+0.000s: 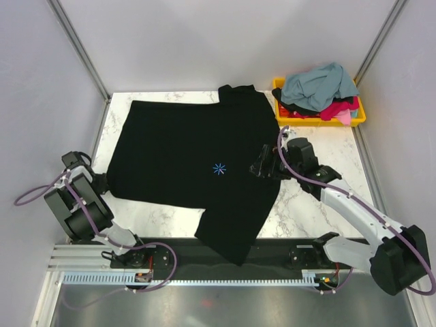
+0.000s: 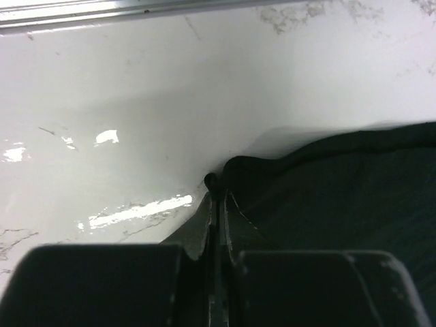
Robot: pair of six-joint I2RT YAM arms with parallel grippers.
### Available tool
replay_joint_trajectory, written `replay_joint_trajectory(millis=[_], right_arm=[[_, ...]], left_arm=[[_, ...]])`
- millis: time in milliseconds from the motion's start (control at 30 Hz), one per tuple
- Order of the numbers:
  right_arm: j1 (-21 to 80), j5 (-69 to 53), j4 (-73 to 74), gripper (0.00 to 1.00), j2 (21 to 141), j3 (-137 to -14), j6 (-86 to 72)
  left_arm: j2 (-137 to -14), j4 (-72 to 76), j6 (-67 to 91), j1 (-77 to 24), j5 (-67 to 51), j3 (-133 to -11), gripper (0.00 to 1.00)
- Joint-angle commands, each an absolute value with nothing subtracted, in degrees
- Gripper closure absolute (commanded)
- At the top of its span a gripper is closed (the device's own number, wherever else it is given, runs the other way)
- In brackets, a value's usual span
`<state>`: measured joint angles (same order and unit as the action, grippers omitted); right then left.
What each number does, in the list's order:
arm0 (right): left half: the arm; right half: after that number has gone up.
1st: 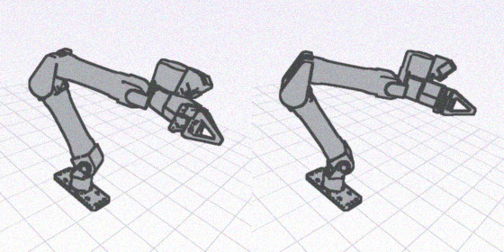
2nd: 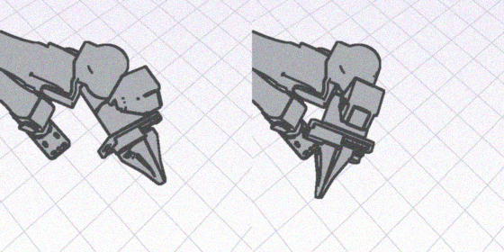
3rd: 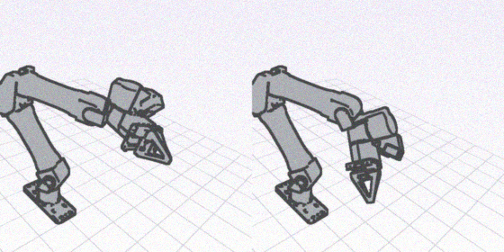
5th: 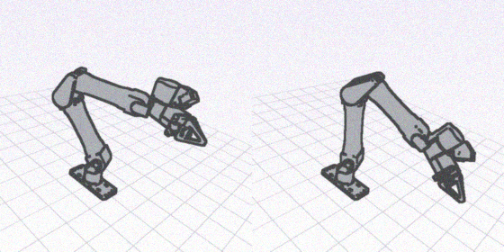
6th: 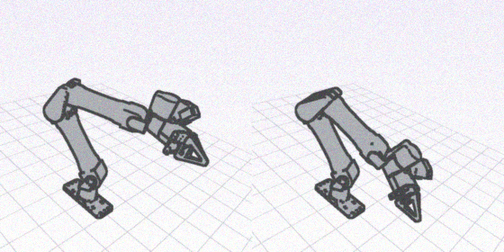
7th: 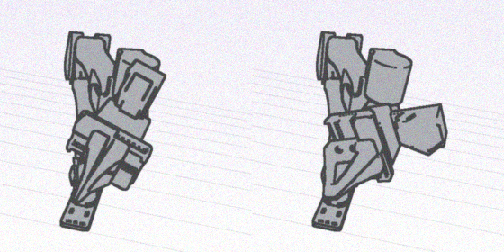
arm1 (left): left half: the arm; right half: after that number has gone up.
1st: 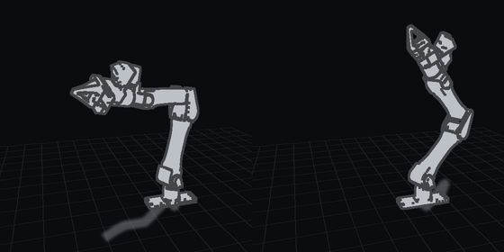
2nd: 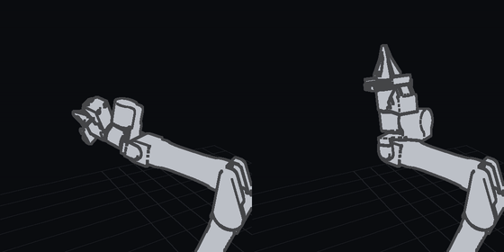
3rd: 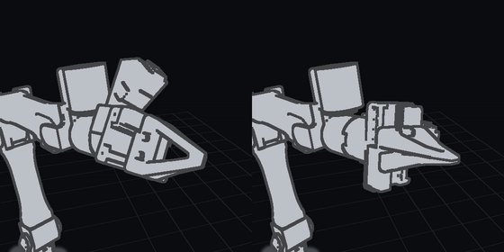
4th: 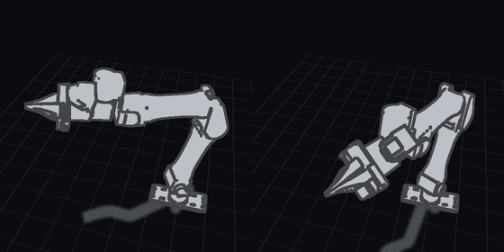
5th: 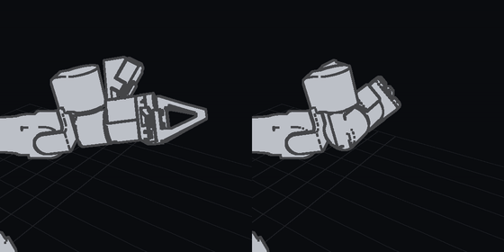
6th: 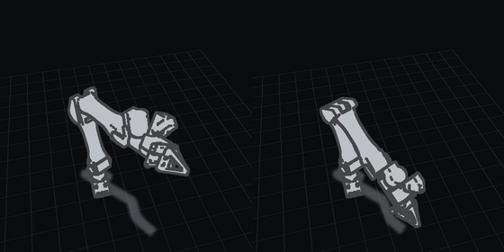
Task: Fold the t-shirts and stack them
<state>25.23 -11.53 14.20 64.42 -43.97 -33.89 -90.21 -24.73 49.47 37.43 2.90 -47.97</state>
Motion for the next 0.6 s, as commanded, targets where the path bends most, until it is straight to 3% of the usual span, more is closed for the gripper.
replay_joint_trajectory(millis=[0,333,567], right_arm=[[31.4,3.4,32.1,0.07,63.4,-46.8,-36.4],[77.4,13.2,40.4,0.10,70.9,-40.8,-64.6],[93.6,14.4,39.8,0.13,80.0,-45.5,-74.3]], left_arm=[[-88.2,-23.8,48.5,35.9,1.1,-46.5,0.98],[-85.2,-23.3,47.4,33.4,-4.7,-47.3,0.98],[-85.0,-23.5,47.1,33.4,-6.5,-48.2,0.98]])
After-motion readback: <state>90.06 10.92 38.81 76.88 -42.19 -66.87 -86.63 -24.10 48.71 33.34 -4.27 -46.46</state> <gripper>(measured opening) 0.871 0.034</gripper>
